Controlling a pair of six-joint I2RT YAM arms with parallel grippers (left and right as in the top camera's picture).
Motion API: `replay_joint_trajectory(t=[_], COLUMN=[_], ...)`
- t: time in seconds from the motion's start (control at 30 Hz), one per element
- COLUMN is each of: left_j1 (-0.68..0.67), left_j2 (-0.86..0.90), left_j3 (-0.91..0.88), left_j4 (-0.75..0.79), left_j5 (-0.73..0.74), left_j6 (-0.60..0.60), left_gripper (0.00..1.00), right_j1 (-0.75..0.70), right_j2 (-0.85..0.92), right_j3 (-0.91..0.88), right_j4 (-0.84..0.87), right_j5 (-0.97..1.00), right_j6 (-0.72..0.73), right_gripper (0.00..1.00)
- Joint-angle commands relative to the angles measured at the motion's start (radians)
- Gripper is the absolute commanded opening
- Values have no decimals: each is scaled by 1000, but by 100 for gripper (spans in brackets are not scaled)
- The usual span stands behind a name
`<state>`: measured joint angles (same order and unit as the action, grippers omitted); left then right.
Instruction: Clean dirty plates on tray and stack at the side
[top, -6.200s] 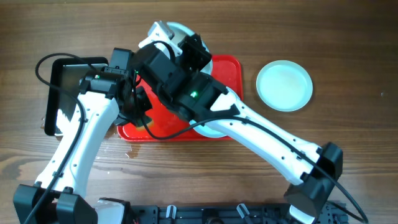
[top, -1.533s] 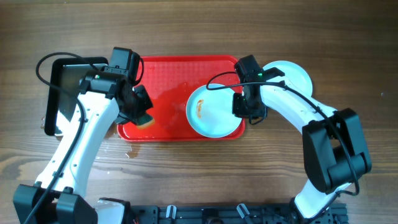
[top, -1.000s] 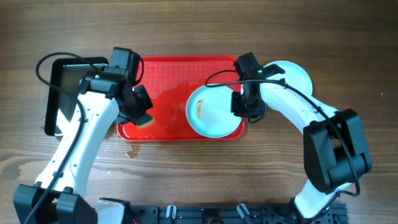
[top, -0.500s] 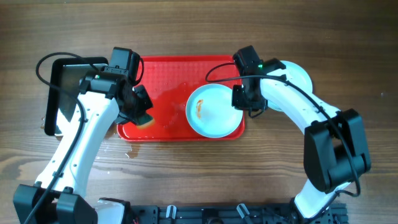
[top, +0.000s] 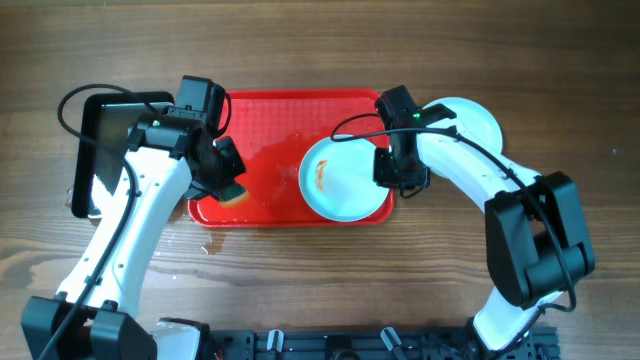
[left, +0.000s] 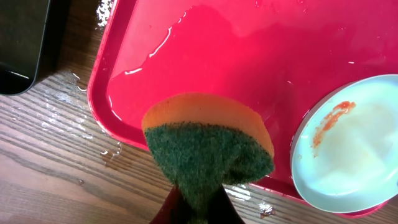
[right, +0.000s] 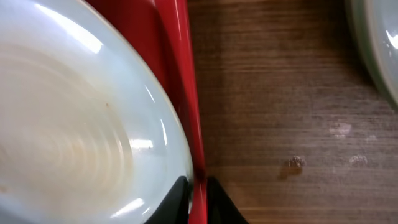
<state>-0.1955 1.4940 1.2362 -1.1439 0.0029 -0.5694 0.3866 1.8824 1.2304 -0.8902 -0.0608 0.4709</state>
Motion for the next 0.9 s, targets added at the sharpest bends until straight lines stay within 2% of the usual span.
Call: replay_joint_trajectory(t=[0.0, 0.3, 0.5, 0.87], left_j1=[1, 1, 1, 1], left_j2=[-7, -7, -7, -7], left_j3=[5, 5, 5, 5], left_j4=[3, 2, 3, 4], left_j5=[12, 12, 12, 12], left_j6=[12, 12, 12, 12], left_gripper=[4, 4, 4, 4], right_j1=[3, 3, 3, 17], right_j2=[14, 47, 48, 48], right_j3=[45, 24, 26, 24], right_j4=[-3, 5, 14, 38], right_j5=[-9, 14, -45, -81], right_j6=[-13, -23, -24, -23], right_gripper=[12, 12, 7, 7])
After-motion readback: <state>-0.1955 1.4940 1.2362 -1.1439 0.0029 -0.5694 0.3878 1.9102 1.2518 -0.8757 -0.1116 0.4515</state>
